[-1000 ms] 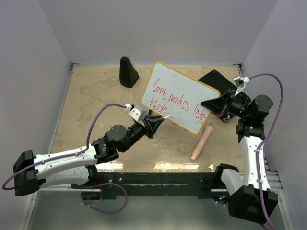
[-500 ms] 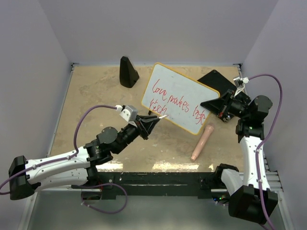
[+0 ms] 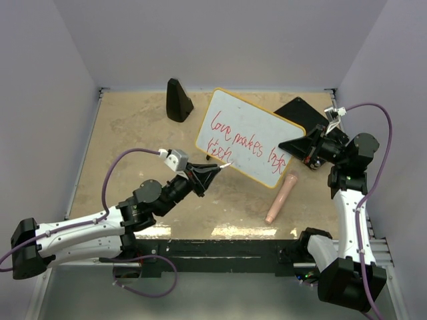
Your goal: Write a sentence on the whiteboard
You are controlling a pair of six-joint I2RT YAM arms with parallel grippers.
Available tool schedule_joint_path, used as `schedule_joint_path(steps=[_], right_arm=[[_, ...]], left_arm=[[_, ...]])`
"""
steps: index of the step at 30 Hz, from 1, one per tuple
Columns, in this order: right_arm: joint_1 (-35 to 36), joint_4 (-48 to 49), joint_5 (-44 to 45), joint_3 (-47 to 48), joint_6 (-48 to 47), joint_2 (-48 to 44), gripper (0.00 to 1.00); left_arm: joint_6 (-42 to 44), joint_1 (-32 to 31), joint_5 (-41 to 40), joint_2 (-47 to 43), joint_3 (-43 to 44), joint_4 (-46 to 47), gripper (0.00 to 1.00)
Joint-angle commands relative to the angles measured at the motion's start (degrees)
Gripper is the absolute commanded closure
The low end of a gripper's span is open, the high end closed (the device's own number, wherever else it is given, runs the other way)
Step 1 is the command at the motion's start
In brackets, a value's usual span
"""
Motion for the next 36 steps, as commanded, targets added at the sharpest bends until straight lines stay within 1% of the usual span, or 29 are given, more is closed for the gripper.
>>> schedule_joint_path(steps=[1, 7, 10, 12, 15, 17, 20, 22, 25, 30, 36], right_arm=[[-0.2, 4.9, -1.0, 1.1, 1.9, -0.5, 1.0], [-0.2, 4.3, -0.7, 1.0, 1.2, -1.0, 1.0], [-0.2, 2.2, -0.4, 1.6, -1.0, -1.2, 1.0], [-0.2, 1.2, -0.6, 2.3, -2.3, -1.1, 1.0], [-0.2, -0.2, -0.5, 3.2, -4.3, -1.0, 1.0], [-0.3, -1.5, -0.5, 3.8, -5.5, -0.5, 1.0], [-0.2, -1.9, -0.6, 4.5, -5.9, -0.3, 1.0], [-0.3, -1.9, -0.6, 4.5, -5.8, -0.4, 1.0], [-0.2, -1.8, -0.5, 4.4, -5.4, -0.6, 1.0], [-0.2, -1.4, -0.6, 4.2, -5.1, -0.6, 1.0], [-0.3, -1.2, -0.3, 4.1, -4.8, -0.7, 1.0]], left_arm=[[-2.7, -0.3, -0.8, -2.7, -2.4, 6.6, 1.0], [-2.5, -0.3, -1.2, -2.3, -0.8, 3.0, 1.0], [-2.2, -0.3, 0.9, -0.8, 0.8, 1.5, 1.0], [-1.6, -0.3, 4.1, 0.6, 2.8, 0.7, 1.0], [0.7, -0.4, 6.3, 3.4, 6.2, -2.0, 1.0], [3.1, -0.5, 6.0, 4.5, 7.3, -2.4, 1.0], [6.2, -0.6, 6.0, 6.3, 8.0, -0.3, 1.0], [7.3, -0.8, 5.3, 8.0, 9.4, -1.0, 1.0], [8.0, -1.0, 3.6, 10.1, 11.4, -1.8, 1.0], [8.0, -1.1, 2.6, 12.4, 11.6, -1.5, 1.0], [8.0, -1.1, 0.3, 13.1, 11.0, -1.7, 1.0]])
